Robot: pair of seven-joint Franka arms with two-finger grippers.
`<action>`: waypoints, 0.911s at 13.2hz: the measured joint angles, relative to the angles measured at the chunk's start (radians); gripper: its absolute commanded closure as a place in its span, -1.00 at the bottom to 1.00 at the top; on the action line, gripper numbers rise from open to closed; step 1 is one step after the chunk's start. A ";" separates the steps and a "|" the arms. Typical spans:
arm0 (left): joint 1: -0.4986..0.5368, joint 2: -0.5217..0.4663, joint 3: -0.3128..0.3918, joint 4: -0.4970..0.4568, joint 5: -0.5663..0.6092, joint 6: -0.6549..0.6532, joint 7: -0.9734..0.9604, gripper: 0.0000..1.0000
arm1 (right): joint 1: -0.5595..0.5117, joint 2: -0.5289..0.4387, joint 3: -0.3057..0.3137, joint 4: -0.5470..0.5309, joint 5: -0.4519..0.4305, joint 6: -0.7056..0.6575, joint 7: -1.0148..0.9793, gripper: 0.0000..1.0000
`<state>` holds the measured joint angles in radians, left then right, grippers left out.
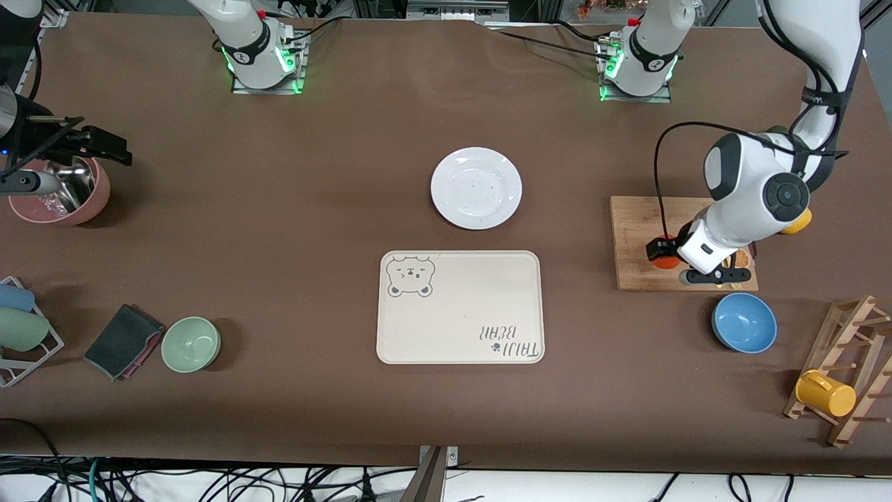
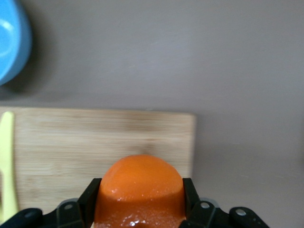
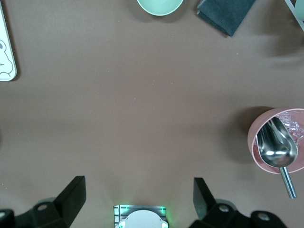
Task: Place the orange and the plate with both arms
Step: 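Close the left gripper on the orange and lift it, then carry the orange with the left gripper over the white plate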
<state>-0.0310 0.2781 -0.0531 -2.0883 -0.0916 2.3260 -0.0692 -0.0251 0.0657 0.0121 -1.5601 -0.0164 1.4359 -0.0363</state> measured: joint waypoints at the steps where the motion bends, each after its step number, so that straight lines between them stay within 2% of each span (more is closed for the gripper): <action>1: -0.002 -0.016 -0.034 0.000 -0.036 -0.005 -0.013 0.84 | 0.000 0.000 0.000 0.000 0.000 0.000 0.000 -1.00; 3: -0.007 -0.029 -0.118 0.000 -0.095 -0.009 -0.088 0.84 | 0.000 0.000 0.000 0.000 0.000 -0.001 0.000 -1.00; 8: -0.075 -0.015 -0.338 -0.004 -0.108 -0.003 -0.464 0.83 | 0.000 0.000 -0.002 0.001 0.000 -0.014 0.000 -1.00; 10: -0.128 0.009 -0.384 -0.006 -0.109 0.046 -0.598 0.82 | 0.000 0.000 -0.015 0.001 0.000 -0.016 0.000 -1.00; 12: -0.199 0.052 -0.401 -0.008 -0.109 0.106 -0.693 0.81 | -0.001 0.000 -0.023 0.001 0.000 -0.018 0.000 -1.00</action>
<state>-0.2301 0.3302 -0.4542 -2.0965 -0.2008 2.4325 -0.7618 -0.0263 0.0656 -0.0106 -1.5590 -0.0159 1.4183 -0.0365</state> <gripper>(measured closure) 0.286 0.000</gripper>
